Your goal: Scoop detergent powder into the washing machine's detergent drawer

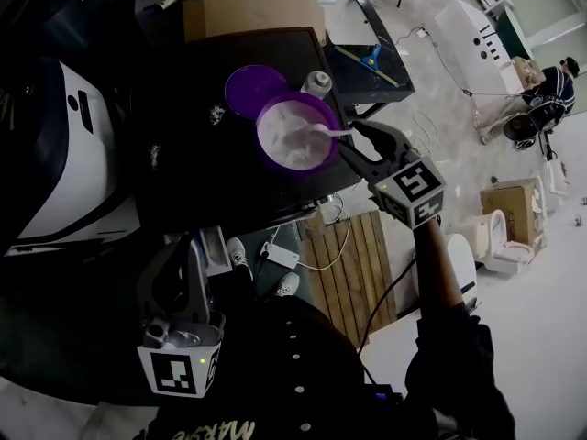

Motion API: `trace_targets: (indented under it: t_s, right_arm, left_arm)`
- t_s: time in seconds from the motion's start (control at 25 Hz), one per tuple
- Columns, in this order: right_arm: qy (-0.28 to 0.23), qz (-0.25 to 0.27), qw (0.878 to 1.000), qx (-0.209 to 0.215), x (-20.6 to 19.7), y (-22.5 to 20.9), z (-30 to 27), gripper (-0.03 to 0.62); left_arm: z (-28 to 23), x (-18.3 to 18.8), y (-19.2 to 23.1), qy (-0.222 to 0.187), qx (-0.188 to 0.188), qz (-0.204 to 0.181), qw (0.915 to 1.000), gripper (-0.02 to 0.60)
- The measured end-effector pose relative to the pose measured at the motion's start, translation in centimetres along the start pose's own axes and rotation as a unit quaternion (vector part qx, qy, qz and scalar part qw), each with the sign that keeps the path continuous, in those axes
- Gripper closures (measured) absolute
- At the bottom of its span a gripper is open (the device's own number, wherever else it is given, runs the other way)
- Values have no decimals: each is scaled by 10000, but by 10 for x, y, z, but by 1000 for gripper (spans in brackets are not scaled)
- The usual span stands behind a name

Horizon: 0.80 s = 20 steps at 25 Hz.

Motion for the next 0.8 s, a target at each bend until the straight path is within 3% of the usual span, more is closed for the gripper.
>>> trace_targets:
  t_s: [0.16,0.32,0.44,0.6,0.8]
  right_arm:
    - [546,42,9972,502,-4,-19,-19,396]
    - [764,195,9934,838,-5,-24,-28,411]
    - [856,317,9912,962,-5,-25,-32,440]
    - [956,378,9888,1083,-7,-25,-33,533]
    - [1158,675,9839,1179,-9,-20,-37,551]
  left_arm:
    - [-6,-16,-6,295,-50,248,9992,566]
    - [-13,-23,-8,379,-47,330,9987,566]
    - [-16,-25,-6,417,21,360,9985,566]
    - [-19,-26,-4,411,100,312,9986,566]
    - [-21,-27,-3,295,142,232,9992,566]
Point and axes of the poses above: the fingertips, and each gripper's own axes: z backward along the fingers, y to its left, x out of its top, the point moved 10 cm from there along z, backward along the fingers, and after that the axes turned 1 degree about -x, right-handed, at the moved point
